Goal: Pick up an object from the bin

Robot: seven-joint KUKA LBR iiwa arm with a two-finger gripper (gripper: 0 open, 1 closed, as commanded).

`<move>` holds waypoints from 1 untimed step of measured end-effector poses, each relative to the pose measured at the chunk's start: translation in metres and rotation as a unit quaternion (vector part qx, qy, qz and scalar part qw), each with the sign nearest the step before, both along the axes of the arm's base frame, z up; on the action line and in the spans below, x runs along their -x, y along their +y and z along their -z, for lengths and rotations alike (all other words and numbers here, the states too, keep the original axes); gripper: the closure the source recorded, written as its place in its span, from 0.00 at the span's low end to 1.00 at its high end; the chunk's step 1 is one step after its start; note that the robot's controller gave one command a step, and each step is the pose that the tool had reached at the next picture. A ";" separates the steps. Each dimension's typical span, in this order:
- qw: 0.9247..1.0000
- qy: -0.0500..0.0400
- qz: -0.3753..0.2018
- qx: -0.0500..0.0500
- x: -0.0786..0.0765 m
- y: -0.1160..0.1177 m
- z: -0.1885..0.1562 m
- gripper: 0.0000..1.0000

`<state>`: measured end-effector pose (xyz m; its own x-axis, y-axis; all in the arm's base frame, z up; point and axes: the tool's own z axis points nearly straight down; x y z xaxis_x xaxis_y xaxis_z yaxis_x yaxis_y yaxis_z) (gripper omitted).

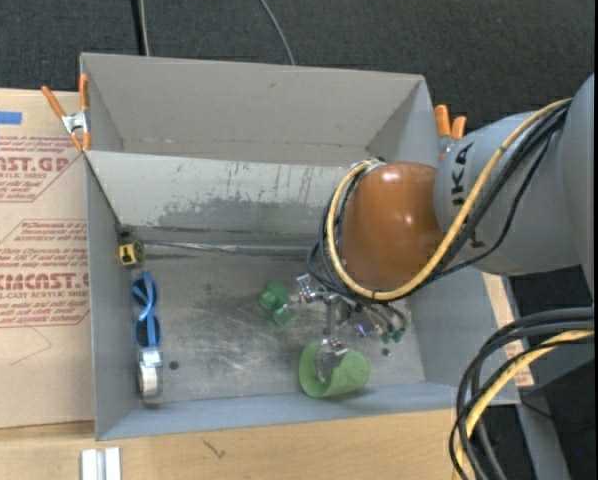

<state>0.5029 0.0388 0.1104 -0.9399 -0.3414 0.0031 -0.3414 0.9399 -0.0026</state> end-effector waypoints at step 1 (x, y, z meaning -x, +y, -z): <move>0.998 -0.001 -0.059 -0.001 0.008 -0.042 -0.013 0.00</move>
Offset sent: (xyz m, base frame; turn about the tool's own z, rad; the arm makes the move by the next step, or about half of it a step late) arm -0.0079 -0.0405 0.0130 -0.1201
